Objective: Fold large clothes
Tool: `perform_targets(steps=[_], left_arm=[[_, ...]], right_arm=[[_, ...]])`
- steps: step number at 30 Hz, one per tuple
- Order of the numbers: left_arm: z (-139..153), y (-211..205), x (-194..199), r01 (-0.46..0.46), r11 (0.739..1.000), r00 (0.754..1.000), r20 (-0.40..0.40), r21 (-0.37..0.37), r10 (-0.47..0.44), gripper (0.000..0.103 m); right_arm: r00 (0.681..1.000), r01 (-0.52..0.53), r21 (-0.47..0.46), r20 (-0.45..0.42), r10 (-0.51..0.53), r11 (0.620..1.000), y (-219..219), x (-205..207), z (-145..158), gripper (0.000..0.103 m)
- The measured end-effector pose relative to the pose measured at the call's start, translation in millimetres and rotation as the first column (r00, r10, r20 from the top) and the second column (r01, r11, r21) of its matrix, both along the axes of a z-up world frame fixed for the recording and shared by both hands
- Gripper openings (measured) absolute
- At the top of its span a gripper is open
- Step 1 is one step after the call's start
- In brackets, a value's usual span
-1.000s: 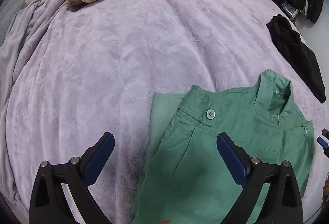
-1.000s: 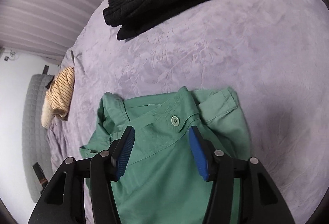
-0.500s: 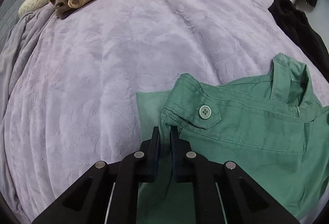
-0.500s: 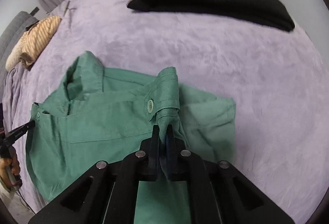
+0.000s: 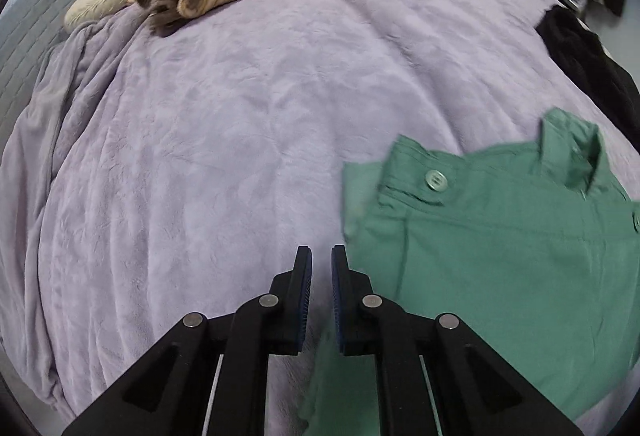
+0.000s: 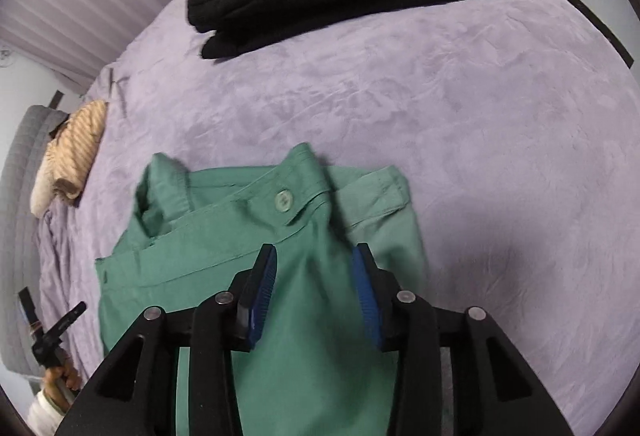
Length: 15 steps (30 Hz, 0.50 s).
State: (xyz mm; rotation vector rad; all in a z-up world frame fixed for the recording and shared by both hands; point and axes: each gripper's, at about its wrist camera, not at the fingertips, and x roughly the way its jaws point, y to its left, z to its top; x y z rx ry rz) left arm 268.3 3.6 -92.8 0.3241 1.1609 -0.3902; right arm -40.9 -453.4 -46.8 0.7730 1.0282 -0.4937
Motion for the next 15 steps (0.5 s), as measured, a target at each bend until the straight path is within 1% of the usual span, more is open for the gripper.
perform_targets(steps=[2, 4, 6, 7, 8, 9, 10, 11, 13, 14, 15], left_arm=[[-2.6, -7.2, -24.6, 0.052, 0.998, 0.998, -0.047, -0.02, -0.052, 0.012], [-16.9, -11.3, -45.6, 0.066, 0.997, 0.993, -0.097, -0.028, -0.068, 0.012], [-43.4, -12.2, -60.6, 0.062, 0.998, 0.99, -0.131, 0.031, -0.057, 0.012], [-54.7, -10.7, -64.5, 0.057, 0.997, 0.991, -0.121, 0.06, -0.049, 0.012], [-62.9, -7.2, -67.3, 0.049, 0.996, 0.993, -0.108, 0.071, -0.041, 0.012], [-66.5, -2.3, -68.1, 0.042, 0.998, 0.994, -0.103, 0.053, -0.036, 0.012], [-66.3, 1.6, -68.2, 0.039, 0.999, 0.994, -0.101, 0.033, -0.036, 0.012], [-64.9, 4.4, -67.5, 0.04, 0.999, 0.994, -0.103, 0.03, -0.036, 0.012], [-59.8, 9.1, -66.6, 0.042, 0.999, 0.994, -0.104, 0.032, -0.039, 0.012], [-57.0, 11.9, -66.9, 0.04, 0.999, 0.994, -0.106, 0.029, -0.036, 0.012], [-54.1, 14.1, -66.8, 0.033, 0.999, 0.993, -0.111, 0.024, -0.03, 0.012]], right_arm=[[0.999, -0.05, 0.044, 0.024, 0.049, 0.998, 24.4, -2.6, 4.3, 0.026], [0.996, -0.09, 0.08, 0.02, 0.088, 0.993, 46.2, -6.1, -1.7, 0.026], [0.991, -0.12, 0.08, -0.043, 0.124, 0.99, 65.2, -8.6, -18.3, 0.026], [0.987, -0.124, 0.063, -0.096, 0.13, 0.99, 71.3, -8.8, -31.7, 0.026], [0.982, -0.119, 0.043, -0.141, 0.124, 0.992, 72.3, -11.4, -42.3, 0.025], [0.978, -0.11, 0.019, -0.174, 0.112, 0.994, 69.8, -16.2, -51.1, 0.019], [0.978, -0.096, 0.007, -0.185, 0.096, 0.995, 65.9, -25.0, -55.6, 0.016], [0.98, -0.063, 0.0, -0.19, 0.062, 0.998, 57.9, -34.9, -58.6, 0.007], [0.983, -0.005, 0.001, -0.182, 0.005, 1.0, 44.9, -52.7, -56.4, 0.005], [0.986, 0.019, 0.016, -0.165, -0.016, 1.0, 39.1, -62.4, -54.0, 0.005], [0.984, 0.035, 0.012, -0.173, -0.033, 0.999, 36.2, -68.4, -52.0, 0.005]])
